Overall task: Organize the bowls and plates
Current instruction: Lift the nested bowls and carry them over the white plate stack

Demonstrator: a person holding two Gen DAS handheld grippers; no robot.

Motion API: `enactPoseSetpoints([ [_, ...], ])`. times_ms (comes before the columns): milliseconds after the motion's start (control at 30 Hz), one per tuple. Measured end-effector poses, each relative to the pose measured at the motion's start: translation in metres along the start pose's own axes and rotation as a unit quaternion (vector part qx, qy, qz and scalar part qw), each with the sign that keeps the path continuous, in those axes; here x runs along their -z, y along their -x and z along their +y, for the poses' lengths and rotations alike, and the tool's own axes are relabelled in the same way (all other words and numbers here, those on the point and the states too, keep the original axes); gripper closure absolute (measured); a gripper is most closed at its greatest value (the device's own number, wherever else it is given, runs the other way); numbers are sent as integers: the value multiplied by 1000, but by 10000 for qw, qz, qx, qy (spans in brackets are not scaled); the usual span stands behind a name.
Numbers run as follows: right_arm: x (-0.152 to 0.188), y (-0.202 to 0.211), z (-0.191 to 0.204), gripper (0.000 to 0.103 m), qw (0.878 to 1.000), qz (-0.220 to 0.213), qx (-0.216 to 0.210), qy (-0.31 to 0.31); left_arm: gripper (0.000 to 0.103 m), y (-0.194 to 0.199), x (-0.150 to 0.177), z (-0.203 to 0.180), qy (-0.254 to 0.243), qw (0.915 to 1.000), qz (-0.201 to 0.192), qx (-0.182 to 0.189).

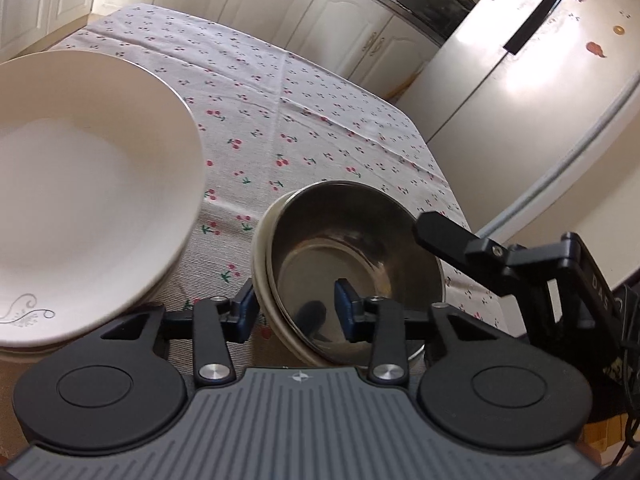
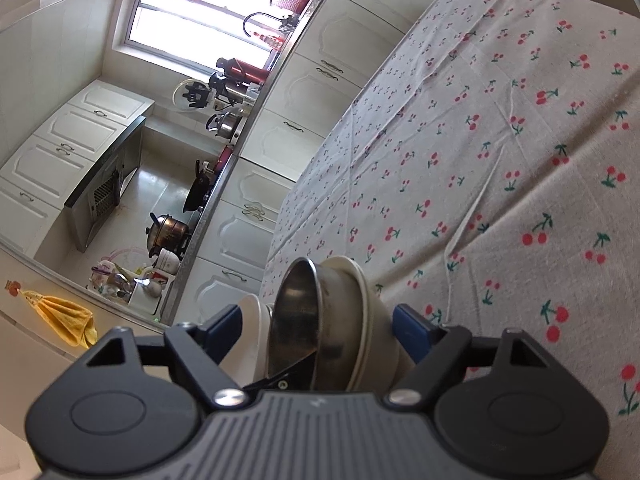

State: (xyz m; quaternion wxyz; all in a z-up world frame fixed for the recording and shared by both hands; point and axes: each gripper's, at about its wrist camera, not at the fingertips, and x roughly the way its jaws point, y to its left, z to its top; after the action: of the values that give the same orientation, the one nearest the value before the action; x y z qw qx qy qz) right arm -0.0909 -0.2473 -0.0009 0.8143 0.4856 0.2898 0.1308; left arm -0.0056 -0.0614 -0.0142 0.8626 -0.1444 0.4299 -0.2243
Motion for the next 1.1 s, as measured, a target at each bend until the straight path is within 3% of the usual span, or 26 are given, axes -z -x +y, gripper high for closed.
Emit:
enactPoseSetpoints([
  [500, 0, 1, 39, 20, 9999, -120, -36, -7, 68, 32, -20, -11, -172, 9991, -381, -16],
  [733, 0, -20, 60, 20, 9996, 112, -229, -81, 68, 59, -32, -5, -217, 9971, -718, -151],
  [1100, 11, -82, 93, 20, 9970, 669, -382, -19, 68, 88, -53, 35, 35, 9918, -1143, -571],
])
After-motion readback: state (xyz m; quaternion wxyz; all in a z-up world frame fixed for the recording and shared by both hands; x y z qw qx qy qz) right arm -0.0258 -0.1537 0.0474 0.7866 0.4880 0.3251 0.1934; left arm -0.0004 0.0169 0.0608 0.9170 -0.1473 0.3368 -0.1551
